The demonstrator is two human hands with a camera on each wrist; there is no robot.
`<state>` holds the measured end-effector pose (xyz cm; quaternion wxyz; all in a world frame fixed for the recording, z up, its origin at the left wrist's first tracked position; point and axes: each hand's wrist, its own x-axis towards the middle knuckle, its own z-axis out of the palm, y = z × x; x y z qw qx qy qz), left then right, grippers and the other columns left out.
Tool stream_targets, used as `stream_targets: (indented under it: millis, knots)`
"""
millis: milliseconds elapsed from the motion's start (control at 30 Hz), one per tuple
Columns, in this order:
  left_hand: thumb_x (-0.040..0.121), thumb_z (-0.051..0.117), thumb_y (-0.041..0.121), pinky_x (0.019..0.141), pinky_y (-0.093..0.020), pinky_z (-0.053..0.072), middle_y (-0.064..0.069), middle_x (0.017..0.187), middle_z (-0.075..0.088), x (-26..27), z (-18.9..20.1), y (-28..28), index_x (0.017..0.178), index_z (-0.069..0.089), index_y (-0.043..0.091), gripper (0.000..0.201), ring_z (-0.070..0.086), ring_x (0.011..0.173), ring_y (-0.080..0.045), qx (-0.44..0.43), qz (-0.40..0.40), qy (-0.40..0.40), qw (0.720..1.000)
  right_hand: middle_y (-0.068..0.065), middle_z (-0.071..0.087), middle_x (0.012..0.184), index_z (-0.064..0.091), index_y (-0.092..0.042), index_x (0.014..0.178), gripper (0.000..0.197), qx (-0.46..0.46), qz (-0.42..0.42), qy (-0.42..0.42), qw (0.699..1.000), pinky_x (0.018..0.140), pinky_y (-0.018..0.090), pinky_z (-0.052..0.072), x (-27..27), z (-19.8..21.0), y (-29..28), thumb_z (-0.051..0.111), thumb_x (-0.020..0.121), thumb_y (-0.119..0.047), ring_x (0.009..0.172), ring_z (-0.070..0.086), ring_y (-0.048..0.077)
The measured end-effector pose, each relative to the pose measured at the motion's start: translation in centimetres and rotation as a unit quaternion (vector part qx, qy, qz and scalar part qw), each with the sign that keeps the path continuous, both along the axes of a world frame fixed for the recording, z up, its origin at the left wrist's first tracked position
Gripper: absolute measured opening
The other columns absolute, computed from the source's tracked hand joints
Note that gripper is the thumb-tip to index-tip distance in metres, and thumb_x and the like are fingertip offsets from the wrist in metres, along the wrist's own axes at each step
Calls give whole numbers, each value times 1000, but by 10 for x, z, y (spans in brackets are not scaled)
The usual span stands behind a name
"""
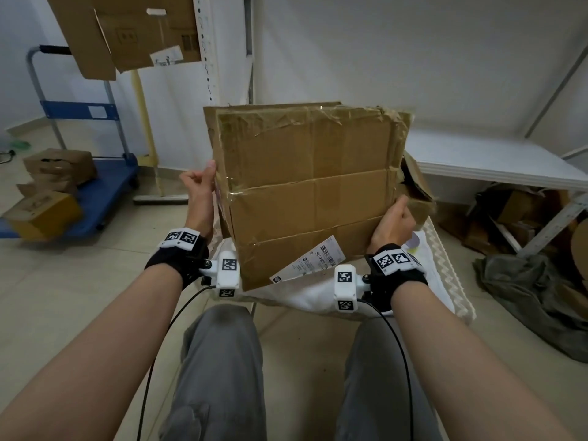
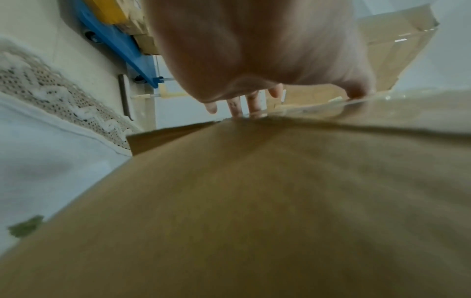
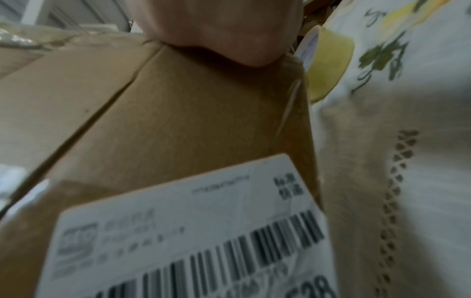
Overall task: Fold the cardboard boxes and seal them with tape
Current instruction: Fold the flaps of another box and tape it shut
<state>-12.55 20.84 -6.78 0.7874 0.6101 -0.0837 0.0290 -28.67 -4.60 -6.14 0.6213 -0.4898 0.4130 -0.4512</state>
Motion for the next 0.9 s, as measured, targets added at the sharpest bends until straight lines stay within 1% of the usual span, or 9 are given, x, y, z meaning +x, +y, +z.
stream_targets:
  millis: [67,200,333,400,533,600,700,800,900]
  knots:
    - [103,47,39,97,-33,41,7,89,41,-10,4,-1,90,31,24,25,48,80,-3,14,-3,-6,1000,-6,33,56,28,-23,55,47,8,0,-7,1000,62,31,29,-6,1,2,47,94,-40,59,30,14]
    - [97,50,46,94,-35,44,8,88,45,-19,10,1,92,34,24,28,52,80,-5,23,-64,-7,998,-2,35,56,34,-18,57,44,11,-39,-6,999,56,31,30,-19,-1,7,47,94,-39,58,32,16]
    - [105,47,24,66,-16,44,9,83,46,-24,19,-10,91,36,24,18,52,59,7,16,-64,-19,998,-3,31,54,30,-20,54,48,26,-99,-6,995,53,33,27,-30,1,4,46,95,-38,56,29,17]
    - [104,50,25,70,-20,45,8,87,50,-22,24,-16,92,38,24,17,55,67,2,23,-81,-22,996,-2,32,56,30,-19,56,48,33,-121,-8,992,51,30,27,-34,3,0,45,98,-37,56,29,16]
    - [103,48,22,98,-39,45,2,102,49,-16,27,-32,96,40,24,11,53,95,-14,76,-113,-44,990,-1,42,62,41,-15,62,42,30,-161,-27,986,58,34,31,-35,1,-10,42,99,-36,61,37,17]
    - [104,47,26,99,-38,45,2,105,48,-18,30,-41,104,41,20,8,50,102,-16,120,-126,-62,983,-2,45,65,47,-12,73,35,34,-171,-36,984,57,32,31,-32,-4,-13,43,100,-33,61,39,16]
    - [99,59,30,98,-34,50,5,113,49,-17,27,-48,126,40,10,39,54,111,-15,168,-143,-60,974,-6,49,70,53,-12,88,24,63,-148,-8,987,52,27,30,-32,-15,-12,44,101,-31,59,42,11]
    - [87,73,37,102,-48,50,3,130,48,-15,15,-41,130,40,32,55,53,123,-19,168,-162,-42,971,-7,50,75,52,-14,95,22,87,-127,11,988,52,29,30,-36,-26,-13,42,101,-32,62,44,11]
    - [87,70,35,105,-54,46,4,142,42,-22,17,-36,131,40,50,55,49,127,-19,149,-158,-61,974,-7,51,78,51,-16,94,20,67,-147,4,987,63,33,35,-38,-23,-17,41,101,-32,65,44,11]
